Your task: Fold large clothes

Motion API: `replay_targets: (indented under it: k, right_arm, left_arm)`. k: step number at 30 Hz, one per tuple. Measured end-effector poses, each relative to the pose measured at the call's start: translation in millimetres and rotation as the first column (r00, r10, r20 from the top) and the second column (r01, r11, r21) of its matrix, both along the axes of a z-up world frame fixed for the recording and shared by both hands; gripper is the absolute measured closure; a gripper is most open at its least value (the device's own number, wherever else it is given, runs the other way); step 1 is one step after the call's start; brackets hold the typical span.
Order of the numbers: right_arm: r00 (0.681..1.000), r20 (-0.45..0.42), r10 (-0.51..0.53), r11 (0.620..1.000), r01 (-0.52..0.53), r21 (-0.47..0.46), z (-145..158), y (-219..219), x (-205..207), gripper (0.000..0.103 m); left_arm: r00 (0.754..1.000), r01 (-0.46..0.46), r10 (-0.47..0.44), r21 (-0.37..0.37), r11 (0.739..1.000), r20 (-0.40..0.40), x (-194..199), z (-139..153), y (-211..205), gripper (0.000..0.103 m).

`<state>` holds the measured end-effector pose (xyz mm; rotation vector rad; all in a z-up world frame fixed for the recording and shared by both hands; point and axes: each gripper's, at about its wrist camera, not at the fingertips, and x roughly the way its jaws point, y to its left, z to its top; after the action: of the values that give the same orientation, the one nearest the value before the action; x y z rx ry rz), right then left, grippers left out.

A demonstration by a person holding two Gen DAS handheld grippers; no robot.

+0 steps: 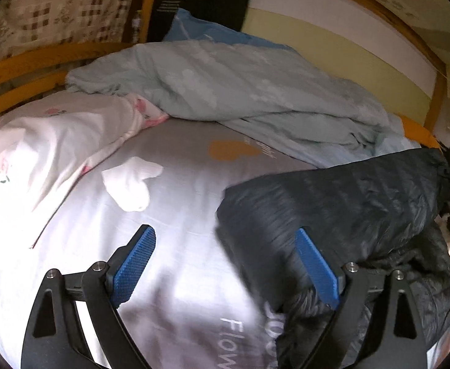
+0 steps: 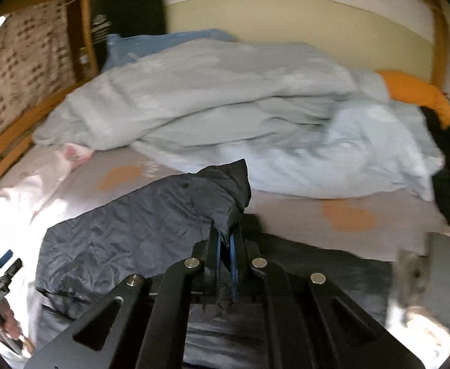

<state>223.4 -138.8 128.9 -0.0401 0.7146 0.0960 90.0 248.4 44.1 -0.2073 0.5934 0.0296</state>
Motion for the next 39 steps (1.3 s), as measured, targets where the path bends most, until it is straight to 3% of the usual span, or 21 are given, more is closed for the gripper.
replay_targets:
  k: [6, 11, 16, 19, 21, 24, 26, 30, 32, 34, 35, 36, 37, 39]
  right_arm:
    - [0.990, 0.020, -0.140, 0.987, 0.141, -0.073, 3.9, -67.4, -6.3, 0.097]
    - [0.978, 0.051, -0.204, 0.977, 0.206, -0.051, 17.5, -109.5, -20.7, 0.097]
    - [0.986, 0.048, -0.160, 0.979, 0.152, 0.139, 34.1, -138.9, -41.1, 0.097]
    - [0.978, 0.005, -0.207, 0.978, 0.207, -0.018, 17.3, -132.1, -29.9, 0.097]
    - [0.976, -0.021, -0.217, 0.970, 0.214, -0.116, -3.6, -126.1, -24.2, 0.097]
    - [0.969, -0.054, -0.243, 0.955, 0.229, -0.188, -37.9, -123.4, -17.8, 0.097]
    - [0.961, -0.083, -0.264, 0.942, 0.238, -0.238, -64.1, -122.6, -15.9, 0.097]
    - [0.958, -0.036, -0.284, 0.923, 0.263, -0.281, -93.9, -124.3, -34.4, 0.096]
    - [0.953, -0.011, -0.303, 0.908, 0.285, -0.308, -101.0, -128.0, -42.2, 0.089]
    - [0.944, 0.025, -0.330, 0.896, 0.322, -0.305, -99.8, -132.2, -48.4, 0.072]
    - [0.941, 0.038, -0.337, 0.903, 0.334, -0.271, -96.0, -137.7, -51.4, 0.066]
    - [0.939, 0.039, -0.341, 0.910, 0.340, -0.237, -91.5, -141.5, -53.2, 0.051]
    - [0.939, 0.042, -0.342, 0.921, 0.344, -0.183, -85.8, -146.7, -55.2, 0.044]
    - [0.956, 0.009, -0.292, 0.955, 0.292, -0.062, -77.6, -153.3, -56.0, 0.044]
  left_arm:
    - [0.993, 0.119, -0.117, 0.114, 0.986, -0.029, 1.6, -3.7, -40.6, 0.011]
    - [0.974, 0.219, -0.205, 0.198, 0.955, -0.093, 5.3, -17.9, -75.3, 0.011]
    - [0.973, 0.230, -0.213, 0.263, 0.937, -0.092, 8.0, -21.6, -94.0, 0.011]
    - [0.968, 0.250, -0.236, 0.242, 0.937, -0.089, 16.6, -12.9, -97.8, 0.012]
    - [0.952, 0.304, -0.291, 0.185, 0.935, -0.094, 26.1, 0.2, -98.6, 0.022]
    - [0.939, 0.338, -0.331, 0.082, 0.938, -0.094, 40.2, 18.6, -97.4, 0.049]
    - [0.937, 0.332, -0.313, 0.120, 0.935, -0.153, 55.5, 18.2, -106.2, 0.067]
    - [0.922, 0.319, -0.288, 0.085, 0.944, -0.257, 85.0, -3.5, -121.7, 0.072]
    - [0.920, 0.306, -0.271, 0.085, 0.948, -0.283, 92.3, -17.4, -126.5, 0.073]
    - [0.917, 0.306, -0.266, 0.098, 0.947, -0.297, 96.3, -28.1, -132.4, 0.074]
    - [0.917, 0.304, -0.260, 0.108, 0.946, -0.303, 98.0, -31.3, -134.5, 0.074]
    - [0.917, 0.298, -0.245, 0.130, 0.946, -0.315, 100.3, -34.6, -137.8, 0.074]
    - [0.919, 0.290, -0.231, 0.150, 0.945, -0.321, 101.5, -36.5, -139.6, 0.073]
    - [0.920, 0.265, -0.187, 0.195, 0.944, -0.344, 108.9, -42.7, -145.1, 0.073]
